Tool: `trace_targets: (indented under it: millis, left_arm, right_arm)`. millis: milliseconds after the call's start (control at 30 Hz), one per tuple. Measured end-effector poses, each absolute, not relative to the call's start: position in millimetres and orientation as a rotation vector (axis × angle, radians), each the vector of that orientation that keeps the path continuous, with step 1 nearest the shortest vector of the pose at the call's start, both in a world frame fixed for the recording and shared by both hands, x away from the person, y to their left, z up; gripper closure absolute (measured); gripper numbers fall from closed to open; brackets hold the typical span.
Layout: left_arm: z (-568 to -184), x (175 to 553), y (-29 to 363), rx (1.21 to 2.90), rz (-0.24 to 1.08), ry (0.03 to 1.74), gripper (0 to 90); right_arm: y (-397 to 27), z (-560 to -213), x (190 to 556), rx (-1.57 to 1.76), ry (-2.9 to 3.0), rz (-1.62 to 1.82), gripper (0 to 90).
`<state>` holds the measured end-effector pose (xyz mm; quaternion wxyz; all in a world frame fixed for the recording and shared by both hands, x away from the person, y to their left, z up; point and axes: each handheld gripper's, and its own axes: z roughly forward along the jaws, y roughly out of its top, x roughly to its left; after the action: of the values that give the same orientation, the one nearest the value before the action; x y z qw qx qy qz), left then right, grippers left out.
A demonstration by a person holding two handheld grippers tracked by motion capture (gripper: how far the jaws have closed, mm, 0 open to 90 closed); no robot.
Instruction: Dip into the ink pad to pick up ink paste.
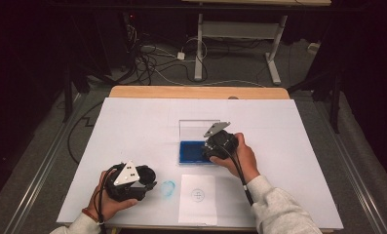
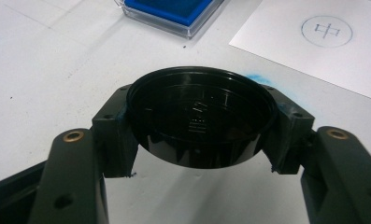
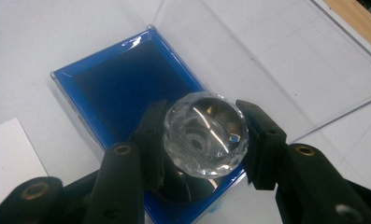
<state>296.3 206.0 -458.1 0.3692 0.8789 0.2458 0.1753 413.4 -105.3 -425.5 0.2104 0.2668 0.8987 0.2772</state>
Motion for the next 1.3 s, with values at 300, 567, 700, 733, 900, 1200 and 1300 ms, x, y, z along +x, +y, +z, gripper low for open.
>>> trace_targets:
  millis: [300,567,700,733,900,1200,1300]
  left_arm:
    - [-457,297,207,2.25,0.454,0.632,36.5]
    - [-458,297,209,2.253,0.45,0.637,36.5]
    - [-457,295,209,2.251,0.453,0.638,36.5]
    - [-458,295,209,2.252,0.454,0.638,36.5]
    - [-457,294,208,2.255,0.458,0.633,36.4]
    - [-457,296,207,2.258,0.456,0.632,36.5]
    - [-457,296,208,2.255,0.457,0.632,36.4]
  right_arm:
    - [-102,-422,416,0.748,2.514,0.754,57.2]
    - [-96,-424,417,0.755,2.529,0.81,57.2]
    - [-97,-428,412,0.73,2.499,0.82,57.2]
    - [-98,-429,411,0.739,2.494,0.824,57.1]
    - [-99,-430,412,0.747,2.496,0.837,57.1]
    - [-97,-431,411,0.705,2.496,0.78,57.2]
    - [-97,-431,412,0.721,2.493,0.795,57.1]
